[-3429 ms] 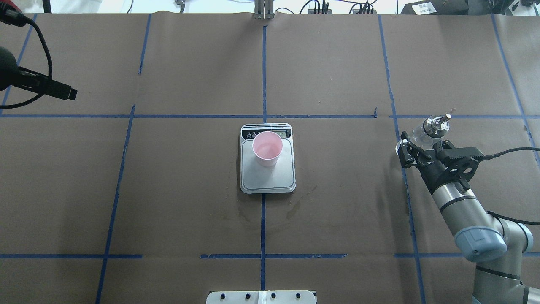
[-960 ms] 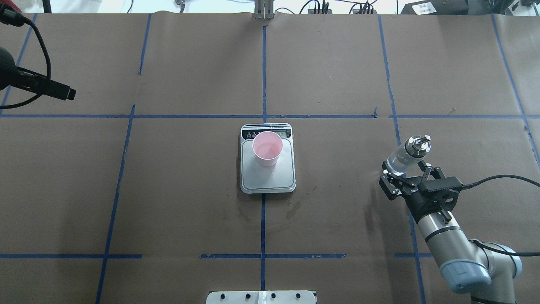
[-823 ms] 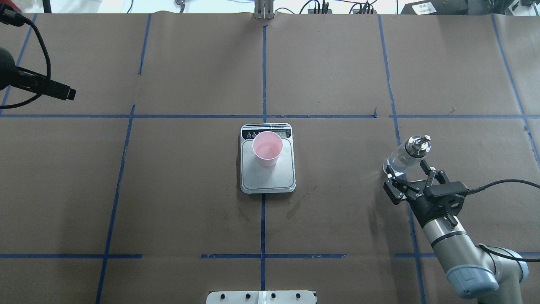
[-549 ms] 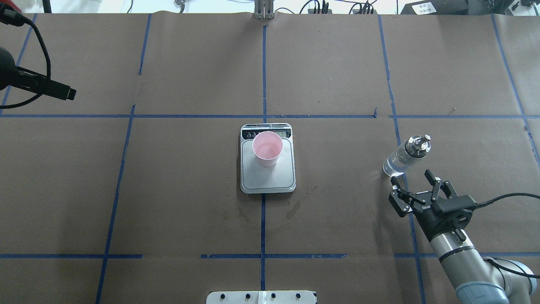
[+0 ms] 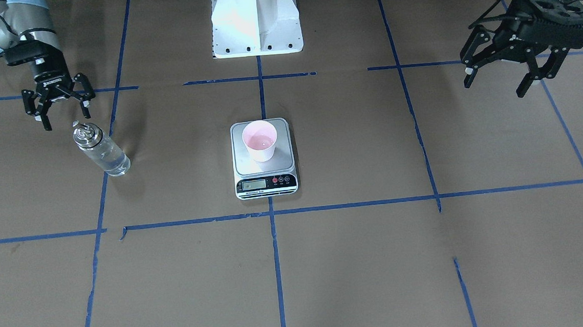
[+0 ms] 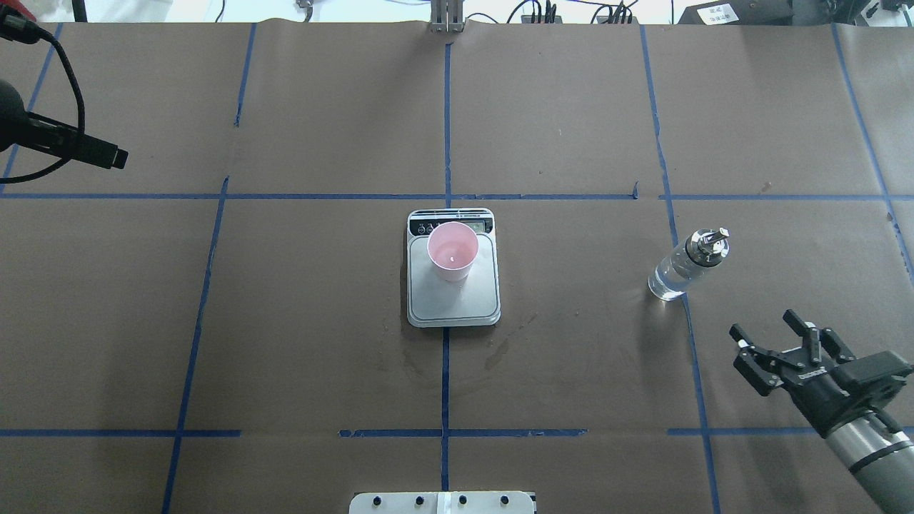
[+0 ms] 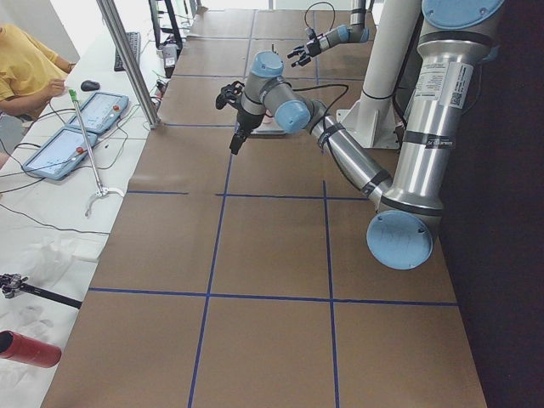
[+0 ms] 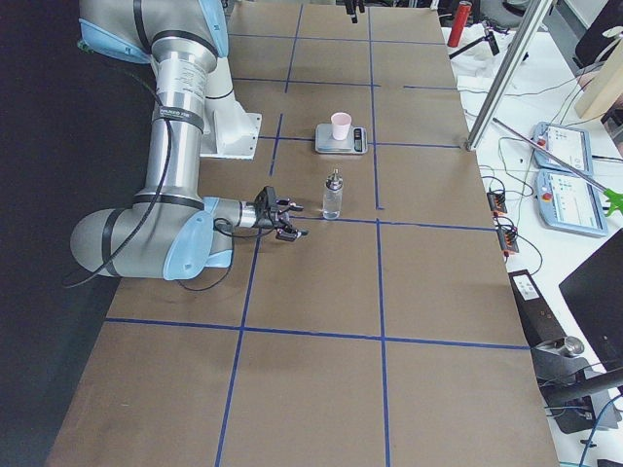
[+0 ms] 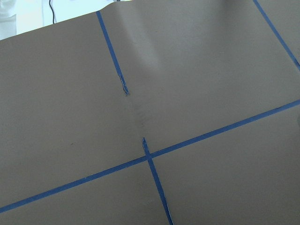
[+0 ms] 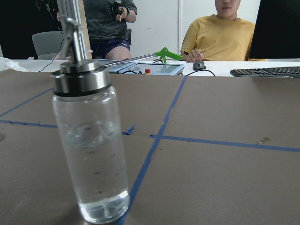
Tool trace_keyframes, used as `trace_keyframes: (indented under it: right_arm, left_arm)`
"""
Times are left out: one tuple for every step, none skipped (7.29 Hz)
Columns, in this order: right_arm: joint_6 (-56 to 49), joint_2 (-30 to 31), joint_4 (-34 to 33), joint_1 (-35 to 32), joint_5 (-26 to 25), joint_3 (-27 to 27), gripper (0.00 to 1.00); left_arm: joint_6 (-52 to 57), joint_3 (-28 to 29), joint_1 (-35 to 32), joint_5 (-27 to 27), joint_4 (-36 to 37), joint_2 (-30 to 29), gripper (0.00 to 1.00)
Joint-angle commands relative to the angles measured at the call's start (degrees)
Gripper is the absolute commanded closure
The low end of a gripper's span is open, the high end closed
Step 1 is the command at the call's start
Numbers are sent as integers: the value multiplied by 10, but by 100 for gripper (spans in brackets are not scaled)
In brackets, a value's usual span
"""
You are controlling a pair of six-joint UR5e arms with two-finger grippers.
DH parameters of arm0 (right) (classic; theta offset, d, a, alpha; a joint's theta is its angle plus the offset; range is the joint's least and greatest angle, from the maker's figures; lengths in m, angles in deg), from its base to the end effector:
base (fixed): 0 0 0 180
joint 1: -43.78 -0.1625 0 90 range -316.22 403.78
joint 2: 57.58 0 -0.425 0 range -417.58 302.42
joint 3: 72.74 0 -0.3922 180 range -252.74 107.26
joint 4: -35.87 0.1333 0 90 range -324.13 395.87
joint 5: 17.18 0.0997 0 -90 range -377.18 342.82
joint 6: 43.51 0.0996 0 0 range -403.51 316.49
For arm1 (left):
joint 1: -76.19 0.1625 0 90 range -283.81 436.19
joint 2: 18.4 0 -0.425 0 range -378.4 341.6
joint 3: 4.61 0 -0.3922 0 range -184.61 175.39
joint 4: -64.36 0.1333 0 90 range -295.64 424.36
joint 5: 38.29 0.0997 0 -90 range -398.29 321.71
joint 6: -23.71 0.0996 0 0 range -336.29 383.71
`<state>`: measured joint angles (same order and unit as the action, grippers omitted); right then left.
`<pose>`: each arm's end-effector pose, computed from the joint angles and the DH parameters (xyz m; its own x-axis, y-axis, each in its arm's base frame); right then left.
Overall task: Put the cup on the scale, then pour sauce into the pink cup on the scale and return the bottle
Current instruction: 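Open the right gripper and pull it back from the bottle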
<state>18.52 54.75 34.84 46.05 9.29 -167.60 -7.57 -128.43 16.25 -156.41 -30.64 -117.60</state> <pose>-0.2950 -0.2109 0.5929 0.6696 -0.2358 0.7043 -0.5849 0.4172 0.6956 0.1690 -0.4645 0.2991 0.6764 0.3361 -0.6554 0.0189 0.8816 0.4716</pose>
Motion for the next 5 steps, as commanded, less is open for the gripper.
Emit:
trace_keyframes:
  right_arm:
    - [-8,47,56,-31,50,7,0]
    - [-33,45,56,-104,134,7,0]
    - [-74,27,40,-214,264,7,0]
    - [-91,-5,-20,-335,401,2,0]
    - [-131,-44,-71,-447,531,2,0]
  left_arm:
    - [2,3,-1,0,0,3,1]
    - [7,7,-1,0,0,12,1]
    - [10,8,-2,0,0,16,1]
    - [11,15,-8,-1,0,17,1]
    - [45,32,-31,-10,0,18,1]
